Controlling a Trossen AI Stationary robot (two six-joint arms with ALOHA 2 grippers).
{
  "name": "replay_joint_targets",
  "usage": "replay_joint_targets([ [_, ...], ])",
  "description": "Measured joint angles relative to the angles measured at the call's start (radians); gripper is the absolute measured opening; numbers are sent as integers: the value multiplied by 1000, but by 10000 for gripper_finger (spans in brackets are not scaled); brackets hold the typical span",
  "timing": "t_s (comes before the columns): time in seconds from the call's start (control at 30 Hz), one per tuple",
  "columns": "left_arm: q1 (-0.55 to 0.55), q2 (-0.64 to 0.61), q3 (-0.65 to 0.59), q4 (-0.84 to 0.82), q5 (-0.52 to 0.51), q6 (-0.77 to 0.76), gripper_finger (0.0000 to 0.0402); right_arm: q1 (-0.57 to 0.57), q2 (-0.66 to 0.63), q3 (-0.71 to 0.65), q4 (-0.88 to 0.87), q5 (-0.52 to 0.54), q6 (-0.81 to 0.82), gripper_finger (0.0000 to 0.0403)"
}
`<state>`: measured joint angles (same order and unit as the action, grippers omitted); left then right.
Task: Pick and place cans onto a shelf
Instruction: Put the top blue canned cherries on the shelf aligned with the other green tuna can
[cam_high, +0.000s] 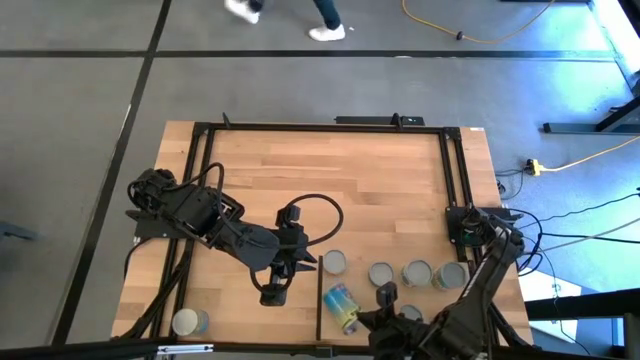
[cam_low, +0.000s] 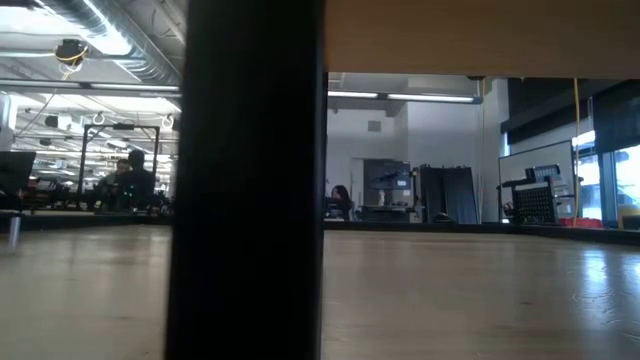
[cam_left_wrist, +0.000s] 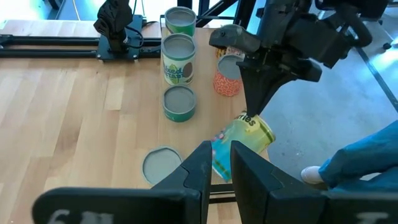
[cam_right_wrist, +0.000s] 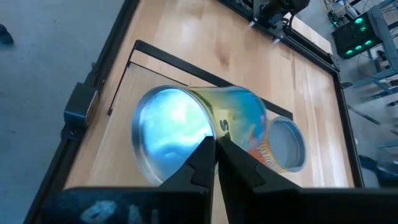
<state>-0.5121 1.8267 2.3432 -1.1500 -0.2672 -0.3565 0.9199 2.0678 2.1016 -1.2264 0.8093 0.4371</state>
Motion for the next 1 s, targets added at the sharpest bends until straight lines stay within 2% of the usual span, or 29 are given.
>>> replay_joint_targets([
  [0.37,0,0,0,0,0,0,51,-4,0,75,-85,-4,0,21],
  [0.67,0,0,0,-1,0,35,51,-27,0,125,-103,-60,-63,21],
  [1.0,0,0,0,-1,0,35,51,-80,0,168,-176,-170,-82,21],
])
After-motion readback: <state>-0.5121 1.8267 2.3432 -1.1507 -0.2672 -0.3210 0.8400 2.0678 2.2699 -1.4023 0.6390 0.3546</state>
